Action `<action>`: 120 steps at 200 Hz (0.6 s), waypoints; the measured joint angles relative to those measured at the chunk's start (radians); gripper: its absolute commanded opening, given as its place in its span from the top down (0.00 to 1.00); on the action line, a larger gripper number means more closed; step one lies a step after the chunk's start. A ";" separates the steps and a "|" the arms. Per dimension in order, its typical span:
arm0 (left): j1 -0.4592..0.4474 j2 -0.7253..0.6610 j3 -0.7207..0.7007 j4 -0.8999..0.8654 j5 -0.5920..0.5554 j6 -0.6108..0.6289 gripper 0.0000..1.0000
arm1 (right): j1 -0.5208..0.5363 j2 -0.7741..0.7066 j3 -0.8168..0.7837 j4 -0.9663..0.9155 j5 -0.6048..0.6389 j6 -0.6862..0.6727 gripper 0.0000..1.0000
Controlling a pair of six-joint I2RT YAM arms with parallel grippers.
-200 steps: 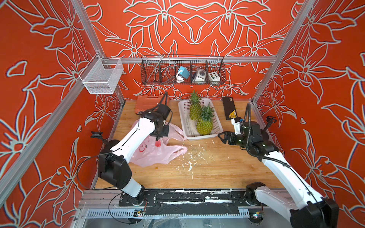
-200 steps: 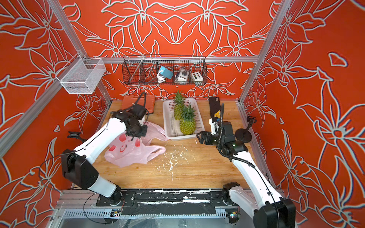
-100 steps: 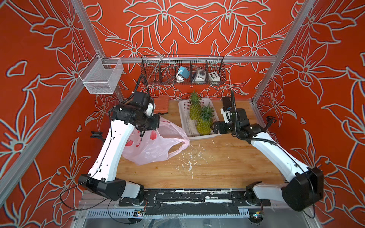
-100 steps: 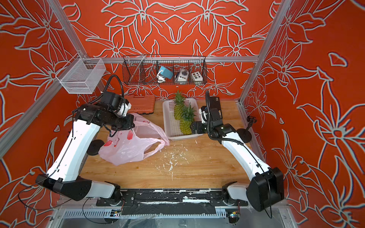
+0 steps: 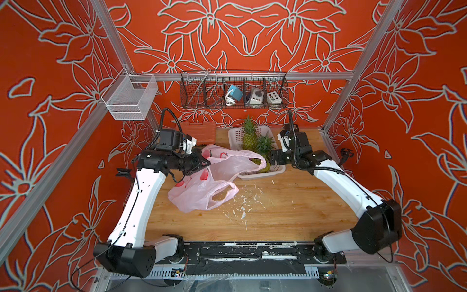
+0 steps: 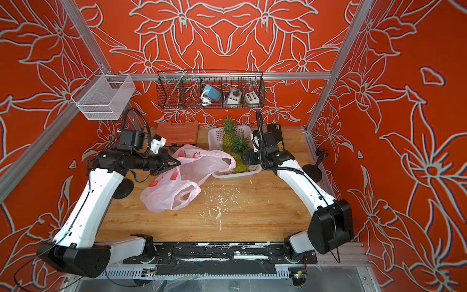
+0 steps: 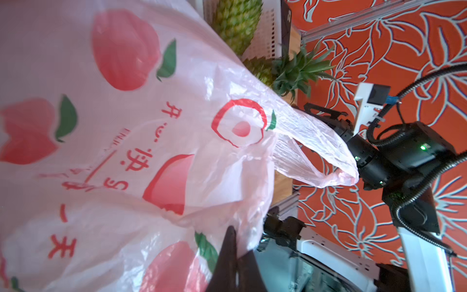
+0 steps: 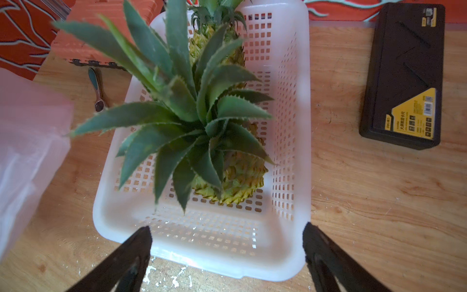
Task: Place the pineapple into a plastic bag & tie a knot
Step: Pick up the pineapple from the basket.
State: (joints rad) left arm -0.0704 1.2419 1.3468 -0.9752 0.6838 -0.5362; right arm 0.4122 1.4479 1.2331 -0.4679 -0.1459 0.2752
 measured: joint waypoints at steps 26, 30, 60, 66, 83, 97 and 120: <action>0.016 0.039 -0.151 0.099 0.071 -0.064 1.00 | 0.010 0.034 0.008 0.011 -0.001 -0.012 0.03; 0.019 0.041 -0.161 0.109 0.080 -0.069 1.00 | 0.012 0.043 0.014 0.011 -0.002 -0.014 0.02; 0.040 0.042 -0.178 0.176 0.132 -0.098 1.00 | 0.023 0.123 0.095 0.019 -0.001 -0.024 0.03; 0.043 0.042 -0.176 0.186 0.140 -0.100 1.00 | 0.026 0.140 0.111 0.023 -0.001 -0.025 0.03; 0.051 0.042 -0.168 0.204 0.158 -0.108 1.00 | 0.028 0.193 0.161 0.023 0.014 -0.026 0.03; 0.053 0.042 -0.161 0.212 0.168 -0.111 1.00 | 0.027 0.242 0.209 0.019 0.026 -0.027 0.03; 0.056 0.042 -0.151 0.222 0.183 -0.115 1.00 | 0.028 0.315 0.279 0.018 0.058 -0.027 0.03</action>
State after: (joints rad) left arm -0.0139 1.2842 1.1957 -0.7532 0.8669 -0.6510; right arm 0.4400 1.7630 1.5124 -0.4500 -0.0875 0.2481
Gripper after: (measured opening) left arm 0.047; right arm 0.975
